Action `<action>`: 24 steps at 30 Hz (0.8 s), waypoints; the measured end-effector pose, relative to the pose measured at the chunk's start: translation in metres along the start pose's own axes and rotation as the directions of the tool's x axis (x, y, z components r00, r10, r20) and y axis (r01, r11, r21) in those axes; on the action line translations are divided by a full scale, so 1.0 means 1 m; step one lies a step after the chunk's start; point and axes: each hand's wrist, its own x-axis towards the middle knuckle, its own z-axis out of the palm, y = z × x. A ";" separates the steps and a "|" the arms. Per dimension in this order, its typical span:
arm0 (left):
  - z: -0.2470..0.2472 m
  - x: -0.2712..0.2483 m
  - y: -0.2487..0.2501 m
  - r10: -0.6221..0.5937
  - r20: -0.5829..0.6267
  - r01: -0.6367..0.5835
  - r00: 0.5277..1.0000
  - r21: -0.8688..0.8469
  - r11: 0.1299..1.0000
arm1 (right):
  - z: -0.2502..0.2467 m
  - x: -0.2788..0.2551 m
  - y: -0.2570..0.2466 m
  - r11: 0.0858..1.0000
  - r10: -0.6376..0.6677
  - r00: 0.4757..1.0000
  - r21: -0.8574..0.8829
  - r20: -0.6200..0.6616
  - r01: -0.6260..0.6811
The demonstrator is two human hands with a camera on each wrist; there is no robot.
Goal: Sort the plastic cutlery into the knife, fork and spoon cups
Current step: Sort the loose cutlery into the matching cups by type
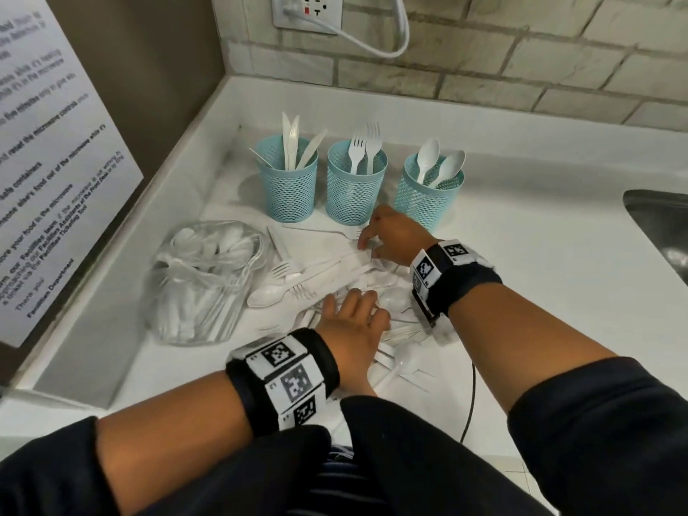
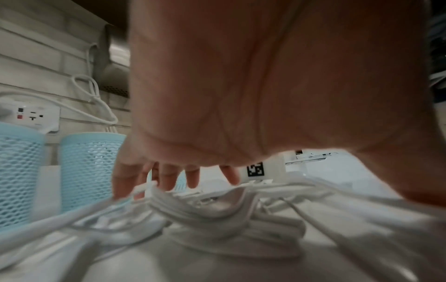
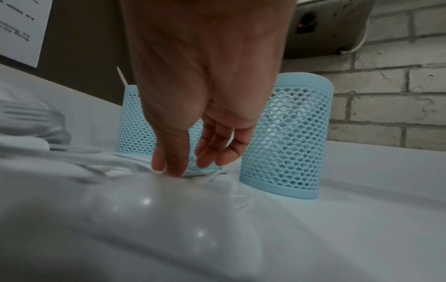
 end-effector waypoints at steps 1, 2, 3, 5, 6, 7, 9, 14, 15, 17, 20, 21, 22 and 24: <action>0.000 0.001 -0.001 -0.009 0.000 0.009 1.000 -0.006 1.000 | -0.001 0.000 0.001 1.000 -0.017 1.000 -0.005 0.020 0.018; -0.001 0.002 -0.004 -0.014 0.013 0.014 1.000 -0.009 1.000 | -0.002 -0.001 0.001 1.000 -0.024 0.999 -0.009 0.035 0.024; -0.003 0.002 -0.006 -0.025 0.044 0.025 0.999 0.001 1.000 | -0.004 -0.001 0.002 0.999 -0.032 0.999 -0.012 0.038 0.033; -0.008 0.003 -0.013 -0.064 0.090 0.062 0.994 0.022 0.998 | -0.005 -0.003 0.003 0.998 -0.050 0.998 -0.031 0.044 0.051; -0.011 0.004 -0.016 -0.083 0.086 0.082 0.993 0.013 0.997 | -0.006 -0.003 0.002 0.996 -0.069 0.996 -0.052 0.048 0.072; -0.012 0.005 -0.020 -0.103 0.076 0.104 0.992 -0.007 0.995 | -0.006 -0.004 0.002 0.992 -0.092 0.995 -0.079 0.048 0.096; -0.014 0.004 -0.029 -0.142 0.070 0.146 0.987 -0.057 0.988 | -0.008 -0.005 0.001 0.978 -0.139 0.989 -0.153 0.047 0.145; -0.014 0.007 -0.048 -0.178 0.047 0.183 0.983 -0.159 0.970 | -0.010 -0.009 0.002 0.932 -0.237 0.963 -0.250 0.125 0.262; -0.015 0.007 -0.051 -0.186 0.041 0.191 0.982 -0.180 0.965 | -0.011 -0.008 0.002 0.930 -0.240 0.961 -0.253 0.138 0.268; -0.017 0.010 -0.055 -0.203 0.023 0.203 0.979 -0.206 0.957 | -0.012 -0.008 0.002 0.914 -0.239 0.957 -0.294 0.164 0.279; -0.018 0.014 -0.059 -0.219 -0.023 0.210 0.975 -0.211 0.955 | -0.012 -0.010 0.004 0.873 -0.302 0.939 -0.348 0.163 0.341; -0.018 0.014 -0.059 -0.222 -0.041 0.209 0.974 -0.207 0.956 | -0.009 -0.012 0.003 0.844 -0.366 0.921 -0.367 0.137 0.390; -0.018 0.014 -0.059 -0.220 -0.063 0.203 0.974 -0.199 0.959 | -0.006 -0.013 0.006 0.809 -0.421 0.899 -0.397 0.123 0.433; -0.019 0.014 -0.060 -0.203 -0.102 0.183 0.974 -0.179 0.967 | 0.002 -0.011 0.014 0.739 -0.515 0.853 -0.459 0.086 0.493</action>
